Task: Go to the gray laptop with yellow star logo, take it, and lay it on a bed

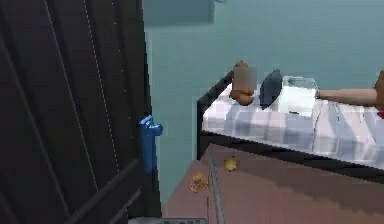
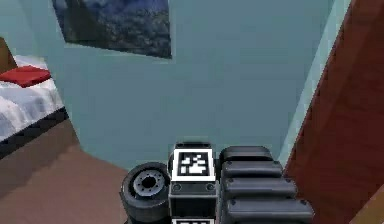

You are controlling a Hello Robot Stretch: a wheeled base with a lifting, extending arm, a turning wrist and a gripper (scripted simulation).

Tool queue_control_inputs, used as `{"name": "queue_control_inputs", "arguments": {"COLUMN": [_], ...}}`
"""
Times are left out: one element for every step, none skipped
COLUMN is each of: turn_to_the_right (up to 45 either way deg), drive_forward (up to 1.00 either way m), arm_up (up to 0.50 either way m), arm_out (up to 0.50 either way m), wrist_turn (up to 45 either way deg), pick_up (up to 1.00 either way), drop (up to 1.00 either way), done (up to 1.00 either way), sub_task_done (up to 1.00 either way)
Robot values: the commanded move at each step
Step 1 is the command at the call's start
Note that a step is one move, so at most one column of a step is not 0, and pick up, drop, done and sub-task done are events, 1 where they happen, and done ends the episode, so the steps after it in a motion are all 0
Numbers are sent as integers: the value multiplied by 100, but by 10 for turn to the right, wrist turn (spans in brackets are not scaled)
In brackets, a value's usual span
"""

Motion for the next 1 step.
{"name": "queue_control_inputs", "arguments": {"turn_to_the_right": [-450], "drive_forward": [0], "arm_up": [0], "arm_out": [0], "wrist_turn": [0], "pick_up": [0], "drop": [0], "done": [0], "sub_task_done": [0]}}
